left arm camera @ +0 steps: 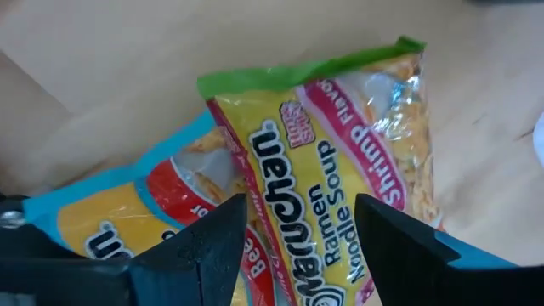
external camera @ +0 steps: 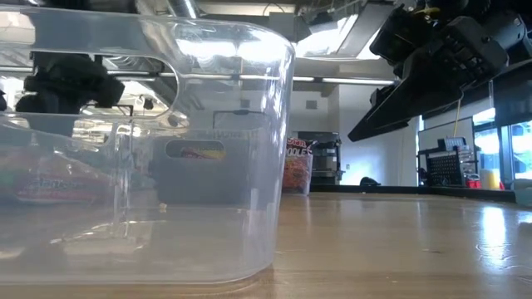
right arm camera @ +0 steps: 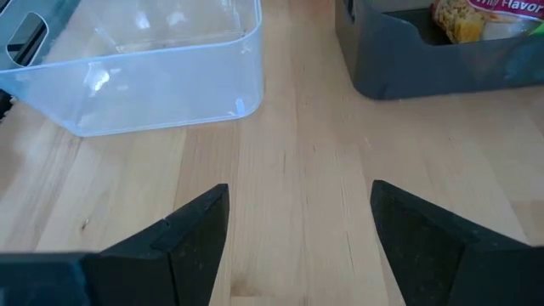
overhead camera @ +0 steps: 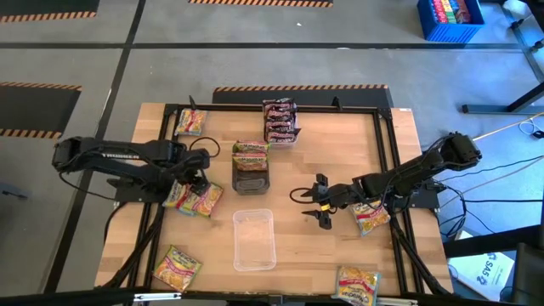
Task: Sort Maruchan noodles
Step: Put the top green noodle pack into the black bin
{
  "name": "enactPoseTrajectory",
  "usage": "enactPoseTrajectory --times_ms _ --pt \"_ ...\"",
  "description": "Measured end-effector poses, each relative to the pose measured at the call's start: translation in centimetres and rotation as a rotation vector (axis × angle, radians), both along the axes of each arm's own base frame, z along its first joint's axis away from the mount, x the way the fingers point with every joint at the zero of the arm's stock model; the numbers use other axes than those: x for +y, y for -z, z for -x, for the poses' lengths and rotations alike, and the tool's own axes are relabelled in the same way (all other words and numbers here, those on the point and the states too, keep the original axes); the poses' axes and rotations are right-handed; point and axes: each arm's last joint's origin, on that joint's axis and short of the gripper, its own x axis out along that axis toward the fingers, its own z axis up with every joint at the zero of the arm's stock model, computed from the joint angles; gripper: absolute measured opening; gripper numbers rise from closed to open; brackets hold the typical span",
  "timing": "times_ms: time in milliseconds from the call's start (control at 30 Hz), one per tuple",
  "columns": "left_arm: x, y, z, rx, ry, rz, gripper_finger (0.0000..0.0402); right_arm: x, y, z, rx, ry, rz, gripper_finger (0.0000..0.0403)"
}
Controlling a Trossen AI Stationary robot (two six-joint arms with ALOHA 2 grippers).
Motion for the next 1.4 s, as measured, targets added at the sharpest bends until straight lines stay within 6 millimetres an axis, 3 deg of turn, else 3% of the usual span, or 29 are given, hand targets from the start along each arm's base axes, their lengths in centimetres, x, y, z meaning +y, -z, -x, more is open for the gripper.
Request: enactPoseTrajectory --times_ms 600,867,1400 --pt "0.4 0.5 0.0 -0.024 0.008 -0.003 0.0212 0.0 0.0 0.0 -0.004 0.013 -0.021 0.0269" --pt "-0.1 4.0 -0.2 -0.159 0.031 0.142 0.0212 0.0 0.0 0.0 -0.003 0.012 -0.021 0.0269" --pt "-0.1 5.4 -0.3 -0.237 0.090 0.080 0.0172 0.0 0.0 -0.1 -0.004 0.019 -0.018 0.0269"
